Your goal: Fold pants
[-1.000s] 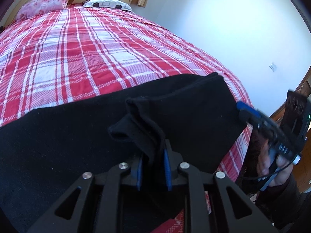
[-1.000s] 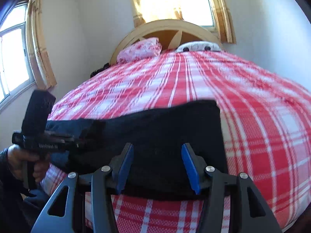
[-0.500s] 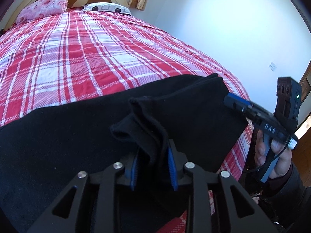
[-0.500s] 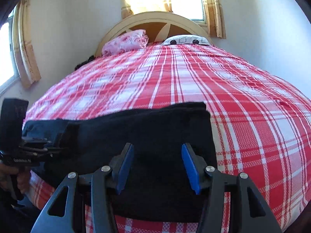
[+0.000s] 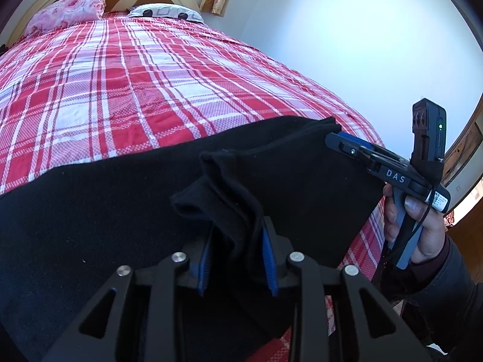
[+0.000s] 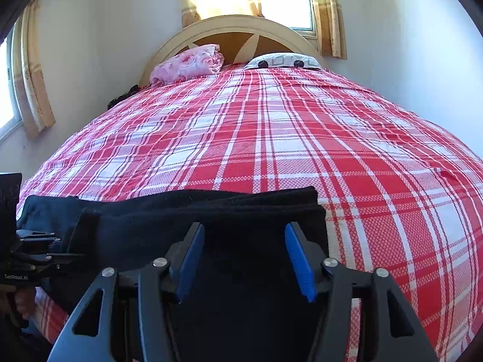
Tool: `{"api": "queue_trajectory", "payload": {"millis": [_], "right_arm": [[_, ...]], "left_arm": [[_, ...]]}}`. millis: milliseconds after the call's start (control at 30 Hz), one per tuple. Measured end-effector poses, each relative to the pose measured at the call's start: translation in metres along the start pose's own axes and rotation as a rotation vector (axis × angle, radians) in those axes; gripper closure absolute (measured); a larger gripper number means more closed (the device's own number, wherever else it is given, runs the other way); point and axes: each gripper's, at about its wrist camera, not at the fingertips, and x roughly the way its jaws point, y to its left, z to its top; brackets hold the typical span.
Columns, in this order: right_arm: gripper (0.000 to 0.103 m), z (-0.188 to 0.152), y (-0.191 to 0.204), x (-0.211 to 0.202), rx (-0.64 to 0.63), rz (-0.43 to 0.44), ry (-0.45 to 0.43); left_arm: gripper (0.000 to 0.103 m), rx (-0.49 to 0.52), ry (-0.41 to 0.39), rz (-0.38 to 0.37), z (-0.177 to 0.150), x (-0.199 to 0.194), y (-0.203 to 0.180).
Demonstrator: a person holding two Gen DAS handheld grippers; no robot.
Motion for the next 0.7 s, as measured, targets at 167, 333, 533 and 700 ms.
{"api": "queue_trajectory", "payload": {"millis": [167, 333, 533, 700], "right_arm": [[0.045, 0.001, 0.001, -0.001, 0.003, -0.003, -0.003], [0.045, 0.002, 0.006, -0.009, 0.000, -0.024, -0.019], [0.045, -0.006, 0.034, -0.012, -0.039, 0.046, -0.006], [0.043, -0.011, 0.062, -0.007, -0.128, 0.052, -0.013]], "left_arm": [[0.064, -0.008, -0.003, 0.007, -0.001, 0.002, -0.002], [0.059, 0.014, -0.011, 0.018, -0.004, -0.003, -0.007], [0.053, 0.029, -0.030, 0.022, -0.013, -0.015, -0.003], [0.053, 0.025, -0.034, 0.013, -0.018, -0.027, -0.001]]}}
